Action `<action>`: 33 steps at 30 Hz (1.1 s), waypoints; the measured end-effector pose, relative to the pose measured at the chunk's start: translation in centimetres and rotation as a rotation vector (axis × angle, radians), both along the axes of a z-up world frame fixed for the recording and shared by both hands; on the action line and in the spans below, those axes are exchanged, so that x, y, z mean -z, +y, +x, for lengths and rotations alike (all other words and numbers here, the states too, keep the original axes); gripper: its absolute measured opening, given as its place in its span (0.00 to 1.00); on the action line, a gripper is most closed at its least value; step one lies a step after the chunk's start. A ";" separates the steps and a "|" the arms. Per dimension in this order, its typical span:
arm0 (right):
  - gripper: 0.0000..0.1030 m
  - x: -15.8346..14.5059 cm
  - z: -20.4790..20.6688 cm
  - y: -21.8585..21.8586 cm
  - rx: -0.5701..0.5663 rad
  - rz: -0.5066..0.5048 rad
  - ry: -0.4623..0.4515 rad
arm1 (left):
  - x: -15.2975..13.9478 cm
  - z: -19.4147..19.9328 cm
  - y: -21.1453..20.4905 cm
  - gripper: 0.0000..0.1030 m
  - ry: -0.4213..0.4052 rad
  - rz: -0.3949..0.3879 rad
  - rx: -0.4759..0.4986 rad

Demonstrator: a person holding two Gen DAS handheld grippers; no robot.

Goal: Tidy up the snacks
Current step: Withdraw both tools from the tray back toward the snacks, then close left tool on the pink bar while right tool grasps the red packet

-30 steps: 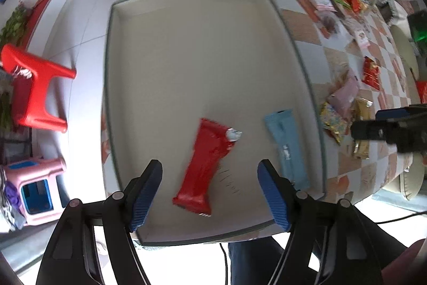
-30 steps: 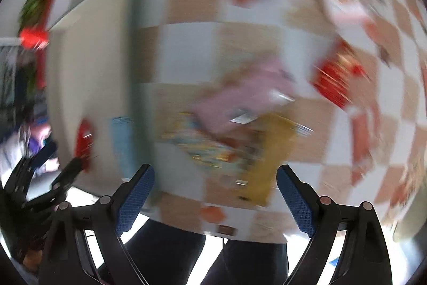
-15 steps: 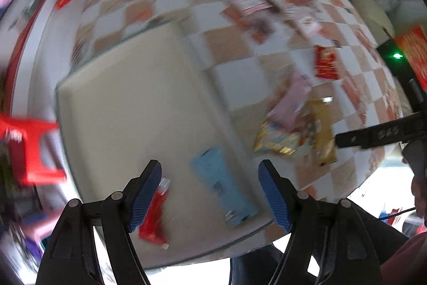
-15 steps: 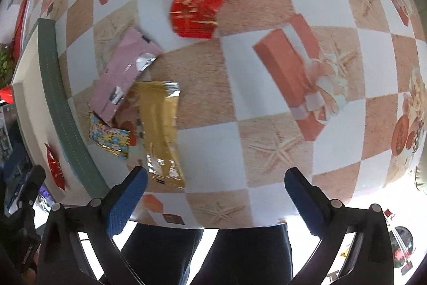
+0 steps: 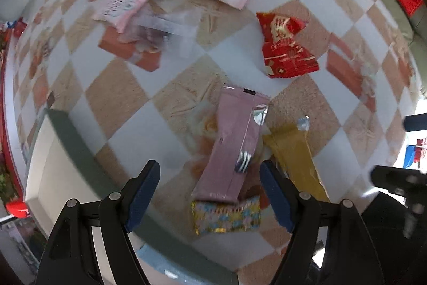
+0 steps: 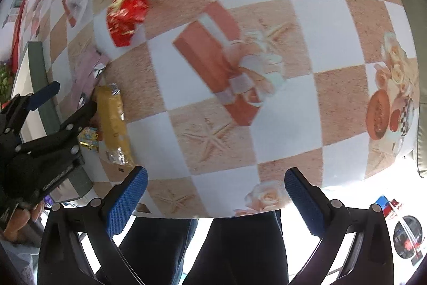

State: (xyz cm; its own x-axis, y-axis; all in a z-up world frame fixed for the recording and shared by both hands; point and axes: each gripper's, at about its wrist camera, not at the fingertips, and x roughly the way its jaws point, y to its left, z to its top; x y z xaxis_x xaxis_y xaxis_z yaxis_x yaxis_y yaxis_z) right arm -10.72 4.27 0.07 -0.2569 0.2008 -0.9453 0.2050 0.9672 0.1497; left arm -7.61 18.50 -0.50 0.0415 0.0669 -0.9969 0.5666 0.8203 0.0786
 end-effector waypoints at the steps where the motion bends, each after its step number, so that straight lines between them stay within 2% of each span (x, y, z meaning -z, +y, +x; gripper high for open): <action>1: 1.00 0.0 0.2 -0.8 0.007 0.003 0.000 | 0.4 0.2 0.0 0.78 -0.008 0.022 -0.013; 2: 1.00 0.1 1.0 -1.8 0.016 0.007 -0.002 | 0.4 0.5 0.2 0.82 -0.017 0.015 -0.043; 8: 1.00 -0.3 3.4 -3.3 0.064 0.023 -0.040 | 0.7 2.7 4.3 0.82 0.022 -0.055 -0.352; 13: 1.00 -0.5 7.1 -2.6 0.105 0.038 -0.086 | 0.6 2.5 4.4 0.82 0.008 -0.047 -0.327; 15: 1.00 -0.4 8.2 -2.3 0.105 0.041 -0.094 | 0.6 2.9 4.1 0.82 0.019 -0.054 -0.349; 19: 1.00 -0.2 9.8 -2.1 0.082 0.031 -0.101 | 1.0 2.8 4.0 0.84 0.027 -0.061 -0.385; 22: 1.00 -0.1 12.6 -0.2 0.079 0.026 -0.097 | 1.3 2.9 4.0 0.86 0.028 -0.064 -0.396; 27: 1.00 0.4 14.5 1.4 0.031 0.011 -0.094 | 1.7 3.3 3.8 0.88 0.028 -0.060 -0.410; 28: 0.88 0.3 14.6 1.6 0.010 0.000 -0.098 | 2.0 3.2 3.3 0.88 0.029 -0.059 -0.412; 29: 0.67 0.3 14.5 2.1 -0.015 -0.014 -0.100 | 2.0 3.3 3.0 0.87 0.029 -0.056 -0.414; 30: 0.63 0.1 14.5 2.5 -0.043 -0.046 -0.104 | 2.0 3.4 2.7 0.86 0.030 -0.055 -0.417; 32: 0.42 -0.3 14.2 4.0 -0.079 -0.042 -0.113 | 2.0 3.5 2.2 0.81 0.036 -0.068 -0.431; 33: 0.41 -0.4 14.1 4.0 -0.095 -0.040 -0.115 | 1.8 3.4 2.0 0.76 0.032 -0.072 -0.430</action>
State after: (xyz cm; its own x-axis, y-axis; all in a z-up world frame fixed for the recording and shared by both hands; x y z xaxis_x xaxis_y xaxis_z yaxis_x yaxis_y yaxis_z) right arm 3.41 8.27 0.44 -0.1626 0.1421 -0.9764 0.0956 0.9872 0.1277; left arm -4.23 20.52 -2.32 -0.0057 0.0020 -1.0000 0.1734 0.9849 0.0010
